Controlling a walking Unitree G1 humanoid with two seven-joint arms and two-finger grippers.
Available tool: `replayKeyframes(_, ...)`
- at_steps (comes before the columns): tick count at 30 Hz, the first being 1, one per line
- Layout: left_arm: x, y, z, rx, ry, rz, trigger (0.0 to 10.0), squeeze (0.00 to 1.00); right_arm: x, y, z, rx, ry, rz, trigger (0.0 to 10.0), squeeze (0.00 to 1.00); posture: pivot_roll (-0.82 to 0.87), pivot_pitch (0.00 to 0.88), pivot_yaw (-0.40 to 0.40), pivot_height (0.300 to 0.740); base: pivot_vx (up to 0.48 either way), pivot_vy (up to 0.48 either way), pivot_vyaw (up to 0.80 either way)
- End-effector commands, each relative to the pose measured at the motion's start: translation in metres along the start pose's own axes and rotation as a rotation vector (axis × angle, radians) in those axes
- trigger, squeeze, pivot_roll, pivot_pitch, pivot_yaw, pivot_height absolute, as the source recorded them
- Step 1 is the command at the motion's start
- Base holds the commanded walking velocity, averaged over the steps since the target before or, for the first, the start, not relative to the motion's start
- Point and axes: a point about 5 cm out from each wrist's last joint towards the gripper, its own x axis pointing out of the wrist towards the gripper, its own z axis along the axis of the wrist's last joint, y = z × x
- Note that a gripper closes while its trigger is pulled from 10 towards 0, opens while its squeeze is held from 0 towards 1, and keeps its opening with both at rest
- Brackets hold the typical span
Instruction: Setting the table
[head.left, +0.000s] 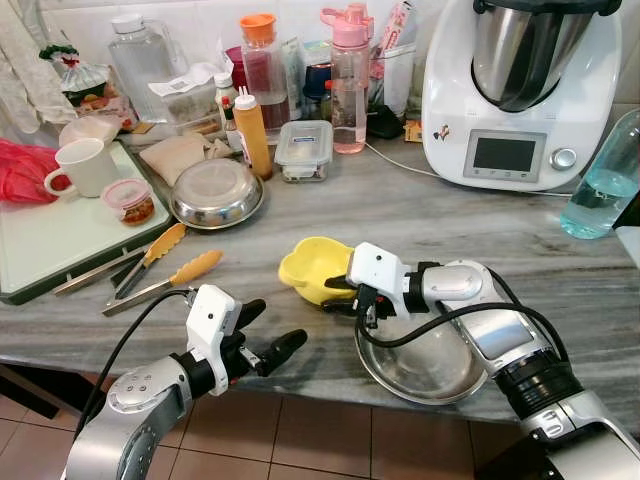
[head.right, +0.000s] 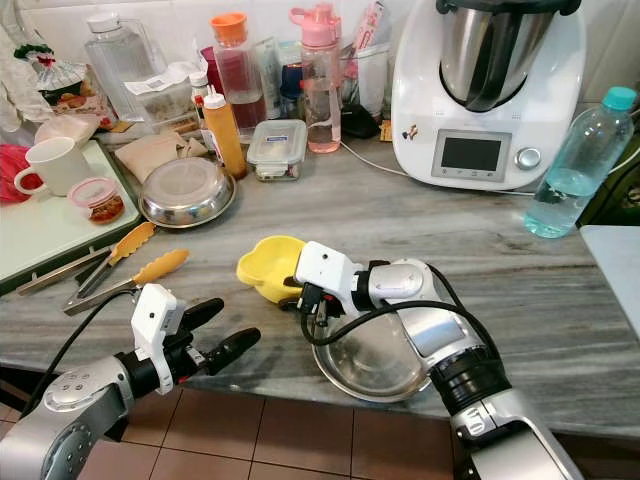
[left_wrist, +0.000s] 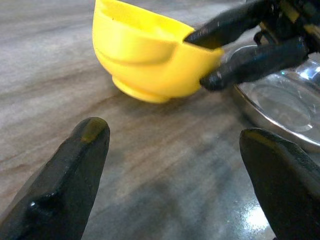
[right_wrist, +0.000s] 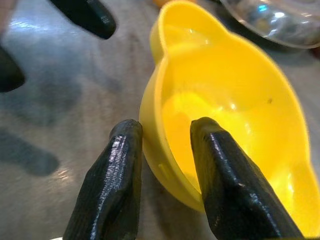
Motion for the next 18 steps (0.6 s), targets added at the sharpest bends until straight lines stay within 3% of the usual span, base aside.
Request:
replayKeyframes(1,-0.001,-0.001,0.002,0.015,0.004,0.003,10.0,0.00,-0.002,-0.008,0.007,-0.020,-0.025,-0.034,10.0,1.00,-0.01,0.032,0.074,0.740,0.000,0.000,0.00)
replayKeyframes(18,0.001,0.000,0.005,0.023,0.009,0.004,10.0,0.00,-0.023,-0.023,0.032,-0.099,-0.125,-0.205,10.0,1.00,-0.02,0.020,0.087,0.740,0.000,0.000,0.00)
